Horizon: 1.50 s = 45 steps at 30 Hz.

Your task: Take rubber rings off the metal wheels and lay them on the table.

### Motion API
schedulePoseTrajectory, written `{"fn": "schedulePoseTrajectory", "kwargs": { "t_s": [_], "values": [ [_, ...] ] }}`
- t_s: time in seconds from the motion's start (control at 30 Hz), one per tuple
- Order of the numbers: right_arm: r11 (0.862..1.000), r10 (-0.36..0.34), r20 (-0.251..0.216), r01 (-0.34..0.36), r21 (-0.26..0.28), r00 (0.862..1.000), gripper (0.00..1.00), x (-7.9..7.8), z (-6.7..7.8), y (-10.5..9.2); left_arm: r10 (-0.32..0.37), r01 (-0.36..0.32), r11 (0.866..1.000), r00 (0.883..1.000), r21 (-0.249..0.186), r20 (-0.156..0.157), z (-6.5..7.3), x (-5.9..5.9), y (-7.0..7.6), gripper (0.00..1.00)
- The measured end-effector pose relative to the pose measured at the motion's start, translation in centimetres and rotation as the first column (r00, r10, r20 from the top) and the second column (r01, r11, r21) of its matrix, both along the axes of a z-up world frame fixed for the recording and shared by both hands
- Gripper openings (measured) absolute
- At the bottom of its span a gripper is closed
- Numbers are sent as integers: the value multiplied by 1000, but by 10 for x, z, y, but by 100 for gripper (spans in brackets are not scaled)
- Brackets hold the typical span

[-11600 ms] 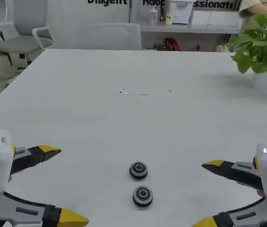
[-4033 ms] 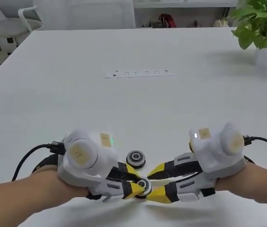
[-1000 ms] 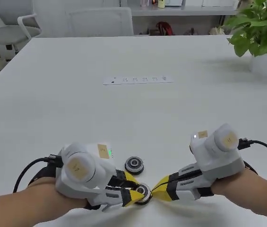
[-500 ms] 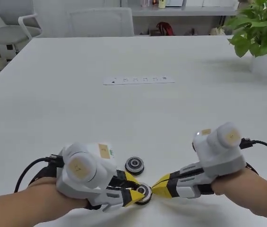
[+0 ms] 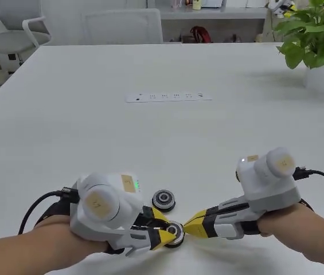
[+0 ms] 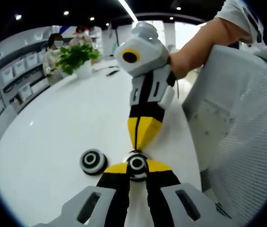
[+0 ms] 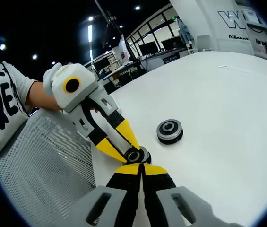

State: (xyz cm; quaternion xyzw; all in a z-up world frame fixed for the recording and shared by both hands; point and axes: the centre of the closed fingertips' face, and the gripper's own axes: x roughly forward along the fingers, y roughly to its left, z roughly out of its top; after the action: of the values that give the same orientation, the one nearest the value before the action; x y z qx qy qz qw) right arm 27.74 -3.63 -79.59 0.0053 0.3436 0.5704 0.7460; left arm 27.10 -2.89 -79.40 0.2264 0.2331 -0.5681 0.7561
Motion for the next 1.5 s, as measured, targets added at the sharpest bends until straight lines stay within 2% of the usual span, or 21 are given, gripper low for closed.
{"fn": "schedulePoseTrajectory", "kwargs": {
  "t_s": [1.3, 1.5],
  "values": [
    [999, 21, -35, -19, 40, 999, 0, -7, 8, 7, 7, -7, 1000, 1000, 15, -3, 0, 0, -1, 12],
    [997, 37, -42, -34, 71, 998, 0, -11, 14, 12, 8, -8, 1000, 1000, 15, -3, 0, 0, -2, 12]
  ]
}}
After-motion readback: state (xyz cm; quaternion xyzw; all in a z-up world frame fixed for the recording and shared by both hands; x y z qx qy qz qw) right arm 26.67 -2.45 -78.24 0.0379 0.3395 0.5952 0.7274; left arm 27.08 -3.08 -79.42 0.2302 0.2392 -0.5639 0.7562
